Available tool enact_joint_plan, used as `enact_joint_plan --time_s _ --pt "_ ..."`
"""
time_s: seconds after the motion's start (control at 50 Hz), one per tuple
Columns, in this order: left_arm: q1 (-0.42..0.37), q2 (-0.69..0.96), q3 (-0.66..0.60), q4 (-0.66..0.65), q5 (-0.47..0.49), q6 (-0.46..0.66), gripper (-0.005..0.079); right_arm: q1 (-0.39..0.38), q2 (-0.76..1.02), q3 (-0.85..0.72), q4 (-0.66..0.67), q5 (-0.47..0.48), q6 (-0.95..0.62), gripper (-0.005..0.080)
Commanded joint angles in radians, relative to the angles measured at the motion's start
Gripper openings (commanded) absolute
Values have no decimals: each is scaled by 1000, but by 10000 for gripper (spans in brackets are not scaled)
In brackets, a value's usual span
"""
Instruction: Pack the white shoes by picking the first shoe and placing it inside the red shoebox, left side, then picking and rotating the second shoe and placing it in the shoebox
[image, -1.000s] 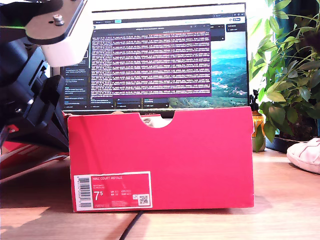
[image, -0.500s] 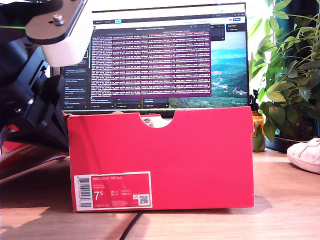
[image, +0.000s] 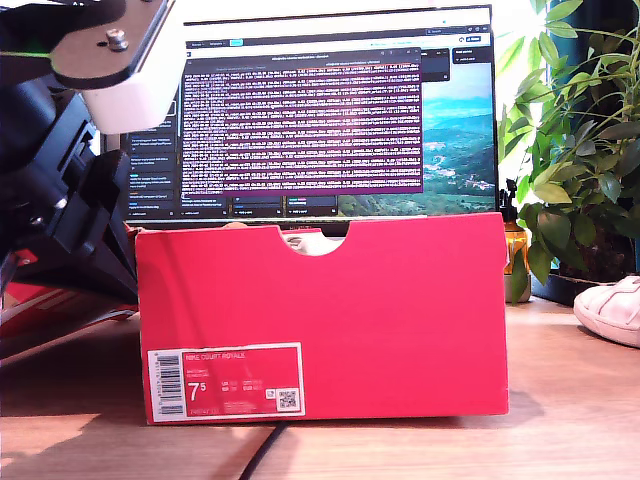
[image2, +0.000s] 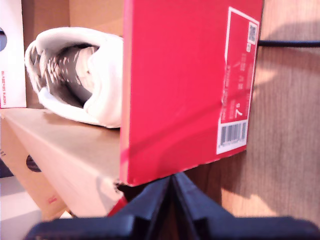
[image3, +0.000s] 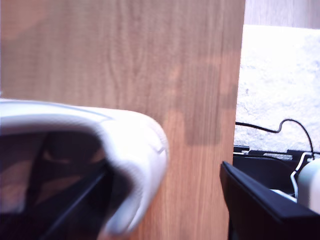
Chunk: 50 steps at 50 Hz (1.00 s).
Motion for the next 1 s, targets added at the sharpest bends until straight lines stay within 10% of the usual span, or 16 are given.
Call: enact_joint_plan --time_s 0.0,0.18,0.32,0.52,0.98 --pt "-1 4 5 20 13 -6 -16 -8 11 -45 37 -10 27 548" --pt "-1 4 5 20 13 -6 -16 -23 11 -145 161 -19 98 360" --pt "-1 4 5 20 14 -6 -16 -39 11 -175 185 -21 156 -25" --pt "-1 4 5 20 18 -6 -16 -56 11 -154 200 -2 103 -13" --pt "-1 4 5 20 39 -6 -16 -65 9 251 101 27 -1209 -13"
